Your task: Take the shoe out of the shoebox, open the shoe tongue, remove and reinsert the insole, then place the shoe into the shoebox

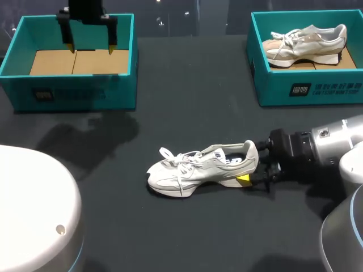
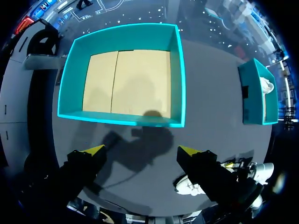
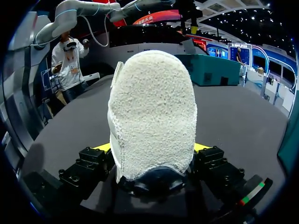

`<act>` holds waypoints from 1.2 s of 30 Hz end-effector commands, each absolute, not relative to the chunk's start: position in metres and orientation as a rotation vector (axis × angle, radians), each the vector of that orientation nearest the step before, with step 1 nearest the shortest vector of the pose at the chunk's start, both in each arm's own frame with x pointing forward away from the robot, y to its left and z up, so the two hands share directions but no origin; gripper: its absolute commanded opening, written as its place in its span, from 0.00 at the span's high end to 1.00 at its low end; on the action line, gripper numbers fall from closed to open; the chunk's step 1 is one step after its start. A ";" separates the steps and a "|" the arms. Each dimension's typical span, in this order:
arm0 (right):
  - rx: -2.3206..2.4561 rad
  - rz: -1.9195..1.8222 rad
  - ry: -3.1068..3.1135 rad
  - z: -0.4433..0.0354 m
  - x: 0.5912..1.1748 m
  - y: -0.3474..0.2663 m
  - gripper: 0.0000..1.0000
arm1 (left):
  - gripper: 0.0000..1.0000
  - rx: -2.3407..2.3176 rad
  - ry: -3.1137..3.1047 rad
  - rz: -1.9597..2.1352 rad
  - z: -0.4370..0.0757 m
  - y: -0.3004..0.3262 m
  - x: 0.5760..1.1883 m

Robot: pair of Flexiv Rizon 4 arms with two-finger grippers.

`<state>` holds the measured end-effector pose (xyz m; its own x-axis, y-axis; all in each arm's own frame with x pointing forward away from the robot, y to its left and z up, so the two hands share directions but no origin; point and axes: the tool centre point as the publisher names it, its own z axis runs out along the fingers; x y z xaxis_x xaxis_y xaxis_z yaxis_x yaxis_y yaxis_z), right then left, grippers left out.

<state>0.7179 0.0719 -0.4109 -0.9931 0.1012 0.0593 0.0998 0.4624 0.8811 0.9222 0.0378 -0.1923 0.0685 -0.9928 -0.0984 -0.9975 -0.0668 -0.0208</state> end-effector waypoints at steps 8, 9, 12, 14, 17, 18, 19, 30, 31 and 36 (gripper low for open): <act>0.185 1.614 2.689 -0.411 0.718 0.072 1.00 | 0.00 -2.198 2.104 0.038 -0.202 -0.033 0.870; 0.185 1.614 2.689 -0.411 0.718 0.072 1.00 | 0.00 -2.193 2.120 0.040 -0.203 -0.040 0.867; 0.185 1.614 2.689 -0.411 0.718 0.072 1.00 | 0.00 -2.197 2.141 0.040 -0.203 -0.056 0.859; 0.185 1.614 2.689 -0.411 0.718 0.072 1.00 | 0.00 -2.221 2.151 0.042 -0.205 -0.065 0.854; 0.185 1.614 2.689 -0.411 0.718 0.072 1.00 | 0.00 -2.207 2.166 0.033 -0.208 -0.080 0.846; 0.185 1.614 2.689 -0.411 0.718 0.072 1.00 | 0.00 -2.201 2.174 0.039 -0.209 -0.085 0.843; 0.185 1.614 2.689 -0.411 0.718 0.072 1.00 | 0.00 -2.196 2.174 0.045 -0.210 -0.090 0.840; 0.185 1.614 2.689 -0.411 0.718 0.072 1.00 | 0.00 -2.246 2.190 0.107 -0.218 -0.130 0.807; 0.185 1.614 2.689 -0.411 0.718 0.072 1.00 | 0.00 -2.256 2.192 0.118 -0.218 -0.132 0.806; 0.185 1.614 2.689 -0.411 0.718 0.072 1.00 | 0.00 -2.266 2.194 0.136 -0.219 -0.134 0.805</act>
